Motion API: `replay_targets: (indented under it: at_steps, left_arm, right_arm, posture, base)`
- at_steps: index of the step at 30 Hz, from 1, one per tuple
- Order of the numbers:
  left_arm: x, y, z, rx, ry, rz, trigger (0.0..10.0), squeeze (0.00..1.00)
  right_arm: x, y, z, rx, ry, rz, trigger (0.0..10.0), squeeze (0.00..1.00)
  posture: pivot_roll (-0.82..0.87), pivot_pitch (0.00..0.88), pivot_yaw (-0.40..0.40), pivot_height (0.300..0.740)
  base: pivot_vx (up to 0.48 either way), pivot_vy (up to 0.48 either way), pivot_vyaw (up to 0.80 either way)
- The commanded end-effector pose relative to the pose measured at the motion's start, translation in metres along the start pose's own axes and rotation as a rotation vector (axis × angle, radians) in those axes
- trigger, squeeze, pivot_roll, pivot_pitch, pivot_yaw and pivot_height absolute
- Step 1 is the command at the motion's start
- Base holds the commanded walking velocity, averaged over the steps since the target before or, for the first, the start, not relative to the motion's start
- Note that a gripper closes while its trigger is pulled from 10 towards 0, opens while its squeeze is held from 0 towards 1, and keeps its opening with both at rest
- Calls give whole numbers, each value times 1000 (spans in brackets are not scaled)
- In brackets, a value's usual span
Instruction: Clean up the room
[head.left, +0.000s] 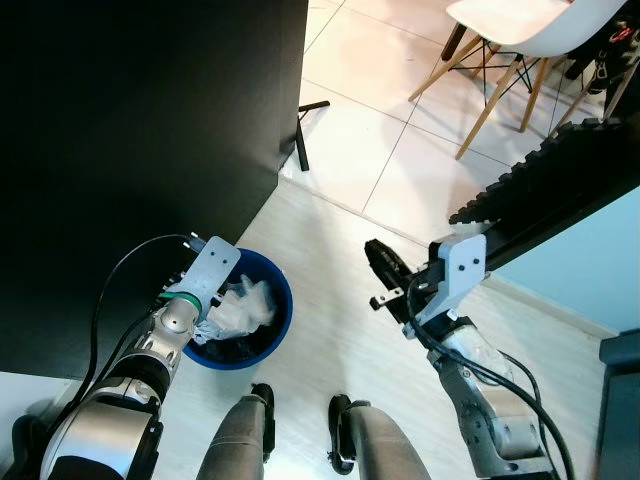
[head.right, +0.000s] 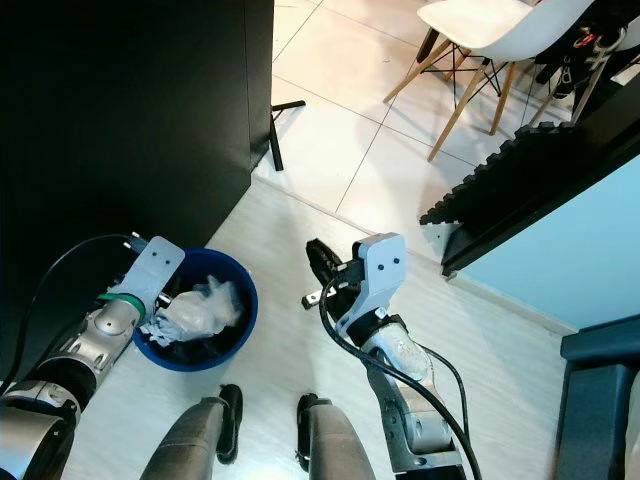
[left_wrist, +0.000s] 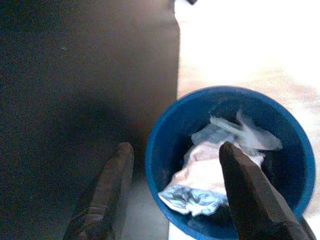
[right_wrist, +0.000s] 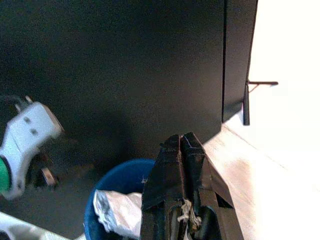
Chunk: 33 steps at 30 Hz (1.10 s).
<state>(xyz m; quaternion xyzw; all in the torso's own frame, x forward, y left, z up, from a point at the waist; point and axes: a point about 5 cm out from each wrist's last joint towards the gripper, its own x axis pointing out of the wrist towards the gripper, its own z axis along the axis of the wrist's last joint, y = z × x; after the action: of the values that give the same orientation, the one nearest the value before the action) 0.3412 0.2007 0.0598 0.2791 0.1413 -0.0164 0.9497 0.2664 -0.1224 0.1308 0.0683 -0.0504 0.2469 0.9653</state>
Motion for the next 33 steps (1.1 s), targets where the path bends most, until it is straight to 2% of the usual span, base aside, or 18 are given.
replay_targets:
  at_steps: [1,3,5,6,7,8,9,10,11,13,15,16,17,22,25,27,33]
  left_arm:
    - [-4,-2,-5,-57,-11,10,10000,0]
    - [-7,-8,0,-147,-72,-4,10000,0]
    - [-9,-10,1,-168,-88,-11,10000,0]
    - [-19,-25,10,-200,-169,-64,10000,0]
    - [-19,-25,10,-200,-169,-64,10000,0]
    - [-32,-40,20,-227,-239,-121,10000,0]
    - [-37,-45,23,-236,-261,-143,10000,0]
    - [-37,-45,23,-236,-261,-143,10000,0]
    - [-44,-54,29,-258,-280,-179,10000,0]
    - [-44,-54,29,-258,-280,-179,10000,0]
    - [-52,-67,37,-307,-288,-217,10000,0]
    - [-52,-67,37,-307,-288,-217,10000,0]
    - [-47,-72,39,-362,-249,-189,10000,0]
    - [-35,-67,37,-426,-183,-116,10000,0]
    - [-32,-61,36,-407,-162,-52,10000,0]
    - [-36,-56,35,-409,-148,-16,10000,0]
    - [-45,-59,36,-369,-144,-53,10000,0]
  right_arm:
    - [-7,-8,-10,9,56,-28,10000,0]
    - [-9,-10,-12,9,72,-25,10000,0]
    - [-10,-10,-13,10,77,-24,10000,0]
    - [-12,-9,-17,10,90,-25,10000,0]
    - [-12,-9,-17,10,90,-25,10000,0]
    - [-13,-10,-22,12,100,-40,10000,0]
    - [-13,-11,-23,14,102,-50,10000,0]
    - [-13,-11,-23,14,102,-50,10000,0]
    - [-13,-13,-28,5,110,-87,10000,0]
    - [-13,-13,-28,5,110,-87,10000,0]
    - [-13,-16,-35,-2,118,-147,10000,0]
    - [-13,-16,-35,-2,118,-147,10000,0]
    - [-9,-20,-39,-10,118,-191,10000,0]
    - [-6,-23,-42,-12,119,-203,10000,0]
    - [-7,-27,-44,-23,130,-212,10000,0]
    - [-7,-29,-45,-27,134,-216,10000,0]
    - [-5,-31,-46,-35,134,-216,10000,0]
  posture:
    - [-81,219,-17,720]
    - [-69,204,-14,720]
    - [-69,204,-14,720]
    - [-56,177,-8,720]
    - [-56,177,-8,720]
    - [-46,154,-3,720]
    - [-46,154,-3,720]
    - [-46,154,-3,720]
    - [-43,135,4,720]
    - [-43,135,4,720]
    - [-41,113,16,720]
    - [-41,113,16,720]
    - [-43,97,23,720]
    - [-58,67,29,720]
    - [-56,60,25,720]
    - [-54,59,22,720]
    - [-38,54,14,720]
  base:
    - [0,0,0]
    - [0,0,0]
    - [0,0,0]
    - [0,0,0]
    - [0,0,0]
    - [0,0,0]
    - [0,0,0]
    - [0,0,0]
    - [0,0,0]
    - [0,0,0]
    - [0,0,0]
    - [0,0,0]
    - [0,0,0]
    - [0,0,0]
    - [0,0,0]
    - [0,0,0]
    - [0,0,0]
